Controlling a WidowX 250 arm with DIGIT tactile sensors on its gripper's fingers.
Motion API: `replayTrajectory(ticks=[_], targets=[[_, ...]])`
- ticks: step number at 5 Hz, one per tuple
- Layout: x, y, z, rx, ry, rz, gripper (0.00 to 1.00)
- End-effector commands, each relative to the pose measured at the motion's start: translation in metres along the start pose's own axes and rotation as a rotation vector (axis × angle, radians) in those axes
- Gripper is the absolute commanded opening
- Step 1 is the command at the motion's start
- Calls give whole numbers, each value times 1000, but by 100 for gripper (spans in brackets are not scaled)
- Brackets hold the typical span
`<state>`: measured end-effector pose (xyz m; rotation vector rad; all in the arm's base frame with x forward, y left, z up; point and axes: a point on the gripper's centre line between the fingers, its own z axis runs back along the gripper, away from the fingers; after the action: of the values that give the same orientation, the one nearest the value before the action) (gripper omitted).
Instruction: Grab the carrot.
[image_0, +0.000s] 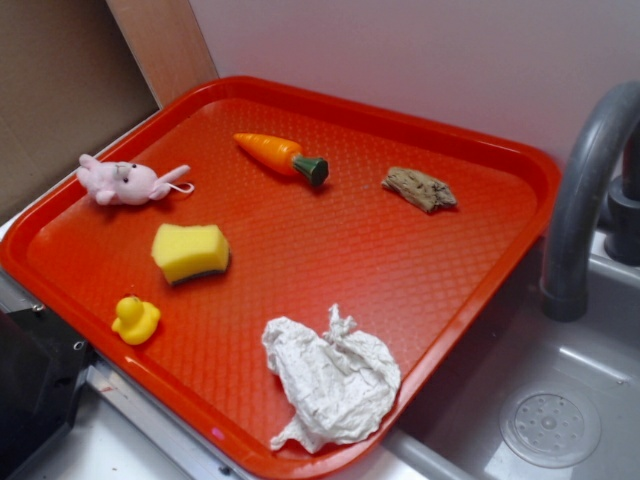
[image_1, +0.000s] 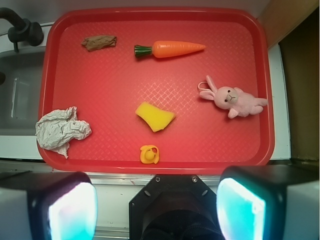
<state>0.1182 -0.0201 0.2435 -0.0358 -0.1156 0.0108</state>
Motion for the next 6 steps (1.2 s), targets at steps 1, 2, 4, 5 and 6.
replayTrajectory(ticks=[1,2,4,5,6], targets=[[0,0,0,0,0,0,100],[36,25,-5,72,-87,-170,100],[98,42,-28,172,-3,-628,100],[130,45,-67,249,94,-902,100],[153,33,-114,267,115,-1160,100]])
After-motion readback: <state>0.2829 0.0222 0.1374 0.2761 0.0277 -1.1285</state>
